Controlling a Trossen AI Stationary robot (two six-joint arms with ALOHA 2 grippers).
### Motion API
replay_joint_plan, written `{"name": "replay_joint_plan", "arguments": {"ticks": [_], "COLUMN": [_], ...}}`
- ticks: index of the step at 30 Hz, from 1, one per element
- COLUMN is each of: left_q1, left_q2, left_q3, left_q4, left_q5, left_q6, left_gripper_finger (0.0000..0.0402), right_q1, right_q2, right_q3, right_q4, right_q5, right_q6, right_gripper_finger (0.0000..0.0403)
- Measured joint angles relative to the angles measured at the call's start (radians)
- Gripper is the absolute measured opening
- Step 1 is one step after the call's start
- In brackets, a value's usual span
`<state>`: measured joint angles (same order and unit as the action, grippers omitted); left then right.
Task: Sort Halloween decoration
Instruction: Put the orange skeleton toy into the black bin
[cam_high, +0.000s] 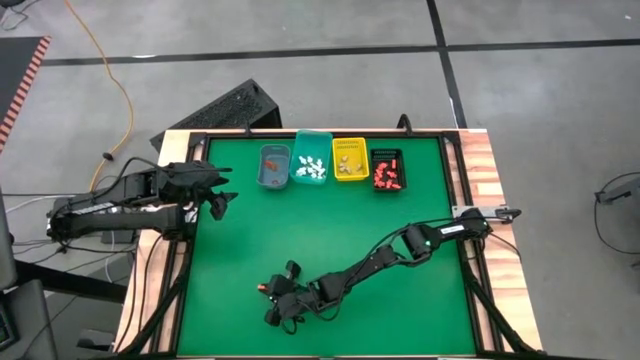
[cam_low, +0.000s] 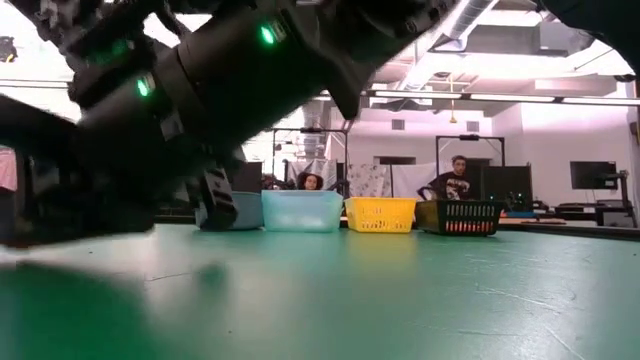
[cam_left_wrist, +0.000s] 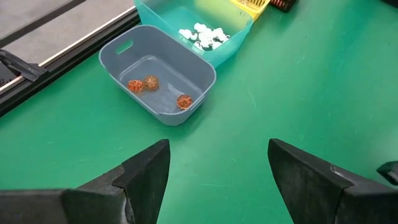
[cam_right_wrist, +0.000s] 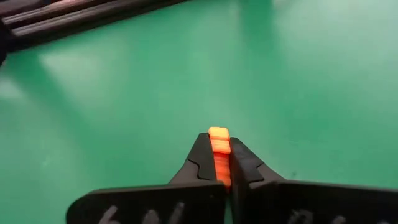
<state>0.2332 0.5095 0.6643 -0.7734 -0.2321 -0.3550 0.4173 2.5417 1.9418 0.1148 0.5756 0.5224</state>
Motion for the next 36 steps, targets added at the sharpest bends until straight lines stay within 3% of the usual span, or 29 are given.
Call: {"name": "replay_joint_plan", "arguments": {"ticks": [12,24,36], "left_q1": [0.0,0.0,0.0], "left_q2": [0.0,0.0,0.0], "left_q3": [0.0,0.0,0.0], "left_q4": [0.001,-0.001,0.0], "left_q5": [0.001,0.001,0.0], "left_q6": [-0.004,-0.004,0.009], "left_gripper_finger": [0.0261,0.0261,0.0261], "right_q1": [0.008,0.006,0.005], "right_q2": [-0.006,-0.009,-0.02], "right_q3": [0.149,0.258,0.272], "right_q4": [-0.148,-0.297,-0.292], "right_q5": [0.07,0.235,-0.078], "right_q6": [-0.023,0.041,-0.05], "right_gripper_finger": [0.0005,0.0005,0.0005]}}
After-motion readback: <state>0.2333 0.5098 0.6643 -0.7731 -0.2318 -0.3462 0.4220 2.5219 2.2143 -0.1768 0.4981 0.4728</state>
